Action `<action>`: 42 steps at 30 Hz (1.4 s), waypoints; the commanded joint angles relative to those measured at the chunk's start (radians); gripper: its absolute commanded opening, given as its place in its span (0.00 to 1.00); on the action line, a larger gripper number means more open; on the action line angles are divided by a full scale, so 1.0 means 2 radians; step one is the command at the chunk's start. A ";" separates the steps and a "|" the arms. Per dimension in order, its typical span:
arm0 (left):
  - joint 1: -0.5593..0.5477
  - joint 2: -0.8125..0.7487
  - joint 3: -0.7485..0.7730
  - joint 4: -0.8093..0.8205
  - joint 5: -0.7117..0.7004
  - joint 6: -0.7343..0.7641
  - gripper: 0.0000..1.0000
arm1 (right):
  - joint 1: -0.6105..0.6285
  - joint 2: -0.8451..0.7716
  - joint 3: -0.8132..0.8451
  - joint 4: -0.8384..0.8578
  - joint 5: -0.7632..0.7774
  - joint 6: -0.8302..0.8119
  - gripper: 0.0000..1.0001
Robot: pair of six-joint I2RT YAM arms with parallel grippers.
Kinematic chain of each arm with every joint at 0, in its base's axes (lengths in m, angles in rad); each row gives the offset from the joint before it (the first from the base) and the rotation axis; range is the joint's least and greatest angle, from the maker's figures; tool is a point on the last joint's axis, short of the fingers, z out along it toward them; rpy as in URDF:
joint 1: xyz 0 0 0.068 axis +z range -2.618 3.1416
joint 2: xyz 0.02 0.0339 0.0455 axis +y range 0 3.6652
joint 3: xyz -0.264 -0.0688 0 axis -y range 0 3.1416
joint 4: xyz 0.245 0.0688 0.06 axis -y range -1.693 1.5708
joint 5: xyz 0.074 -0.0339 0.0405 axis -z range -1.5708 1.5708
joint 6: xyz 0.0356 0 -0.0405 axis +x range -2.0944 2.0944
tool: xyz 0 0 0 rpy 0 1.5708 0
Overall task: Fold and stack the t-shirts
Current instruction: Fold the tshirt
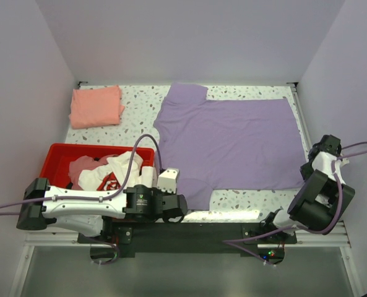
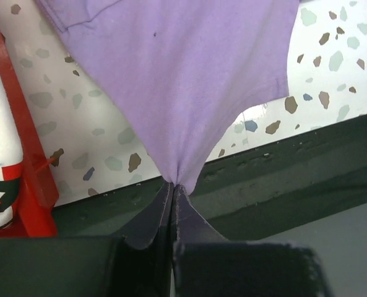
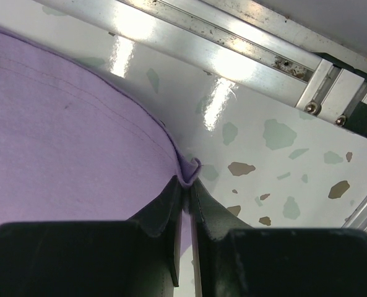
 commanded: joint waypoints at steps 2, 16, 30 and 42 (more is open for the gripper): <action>-0.001 -0.016 0.023 -0.016 -0.066 -0.024 0.00 | -0.003 -0.010 0.004 0.001 -0.001 -0.007 0.12; 0.149 0.012 0.093 0.119 -0.070 0.183 0.00 | 0.010 -0.031 0.028 0.001 -0.040 -0.023 0.13; 0.280 0.076 0.142 0.194 -0.008 0.290 0.00 | 0.034 0.015 0.112 -0.022 -0.045 -0.019 0.15; 0.365 0.140 0.176 0.254 0.051 0.350 0.00 | 0.060 0.061 0.180 -0.021 -0.041 -0.013 0.15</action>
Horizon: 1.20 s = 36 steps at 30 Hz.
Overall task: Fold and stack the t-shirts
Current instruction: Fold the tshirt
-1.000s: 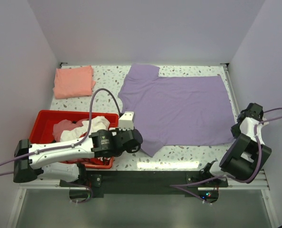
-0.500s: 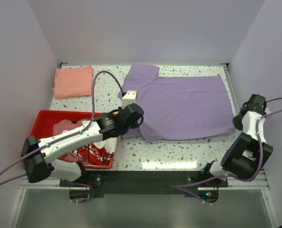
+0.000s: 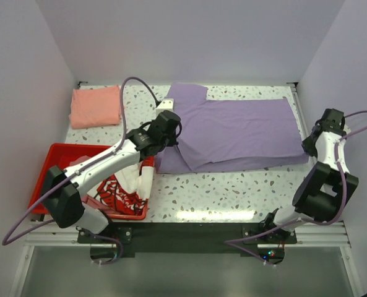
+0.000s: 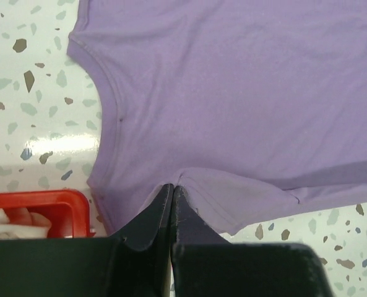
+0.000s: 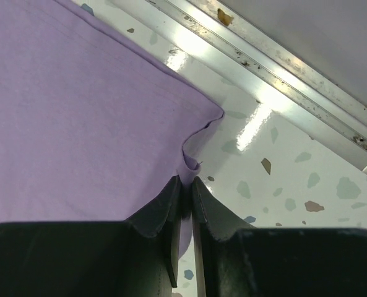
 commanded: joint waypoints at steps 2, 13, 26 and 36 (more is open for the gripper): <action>0.022 0.029 0.036 0.056 0.030 0.048 0.00 | 0.007 0.024 0.037 0.003 0.008 0.003 0.15; 0.080 0.127 0.120 0.037 0.051 0.048 0.00 | 0.012 0.076 0.076 0.004 0.008 0.003 0.15; 0.109 0.194 0.160 0.040 0.068 0.061 0.00 | 0.013 0.123 0.087 0.036 -0.023 -0.010 0.20; 0.145 0.278 0.217 0.051 0.070 0.046 0.26 | 0.013 0.185 0.124 0.044 -0.006 -0.028 0.47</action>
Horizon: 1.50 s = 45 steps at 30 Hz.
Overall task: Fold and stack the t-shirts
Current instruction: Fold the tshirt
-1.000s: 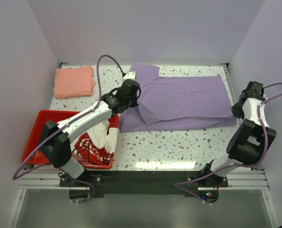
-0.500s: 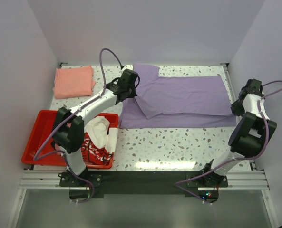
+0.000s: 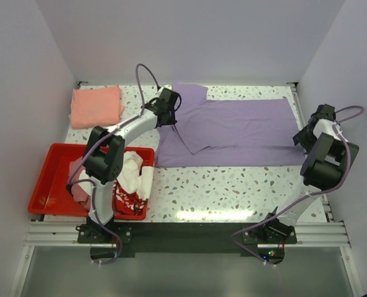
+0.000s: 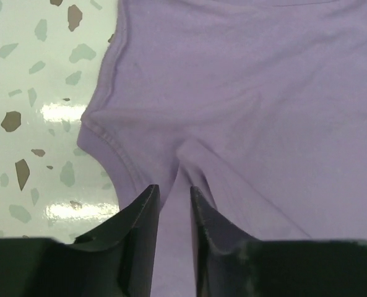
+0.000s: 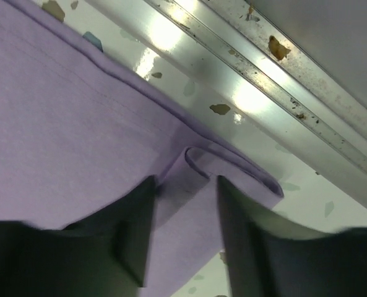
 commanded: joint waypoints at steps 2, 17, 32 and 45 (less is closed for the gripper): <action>0.019 0.011 0.036 0.021 0.010 0.000 0.55 | 0.001 0.007 0.039 0.011 0.010 -0.017 0.87; 0.010 -0.075 -0.065 0.062 0.102 -0.025 1.00 | 0.083 -0.079 -0.009 -0.003 0.008 -0.033 0.99; -0.026 -0.104 -0.253 0.156 0.175 -0.084 1.00 | 0.170 -0.099 -0.165 0.070 -0.053 -0.025 0.99; -0.071 -0.168 -0.358 0.132 0.124 -0.121 1.00 | 0.170 -0.152 -0.246 0.046 -0.002 0.003 0.99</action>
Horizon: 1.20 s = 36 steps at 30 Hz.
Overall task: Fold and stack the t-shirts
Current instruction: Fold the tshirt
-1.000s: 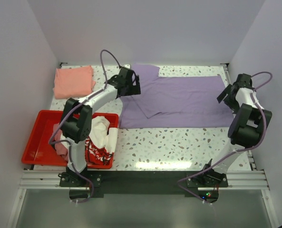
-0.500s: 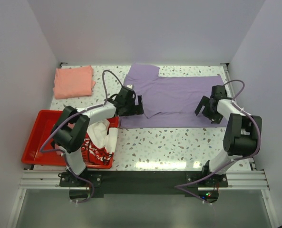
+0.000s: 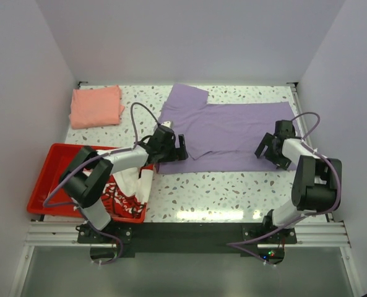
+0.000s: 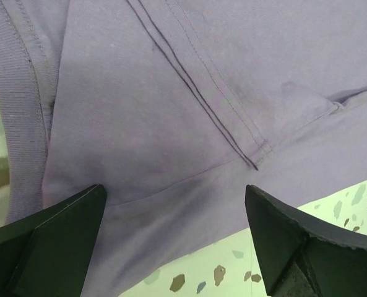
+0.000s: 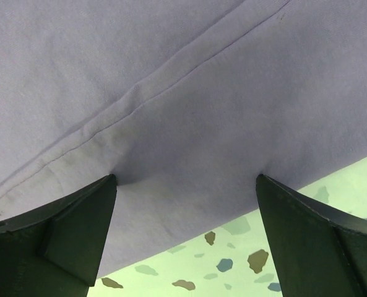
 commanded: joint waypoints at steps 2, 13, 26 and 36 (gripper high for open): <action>-0.030 -0.037 -0.037 -0.063 -0.045 -0.032 1.00 | -0.003 -0.027 -0.039 -0.031 0.014 0.024 0.99; -0.057 -0.086 -0.030 -0.061 -0.064 -0.015 1.00 | -0.002 -0.122 -0.040 -0.048 -0.018 0.010 0.99; -0.115 -0.065 0.049 -0.073 -0.099 0.008 1.00 | 0.010 -0.225 -0.020 -0.089 -0.067 -0.023 0.99; -0.129 0.003 0.091 -0.099 -0.114 0.006 0.69 | 0.010 -0.252 -0.033 -0.081 -0.093 -0.019 0.99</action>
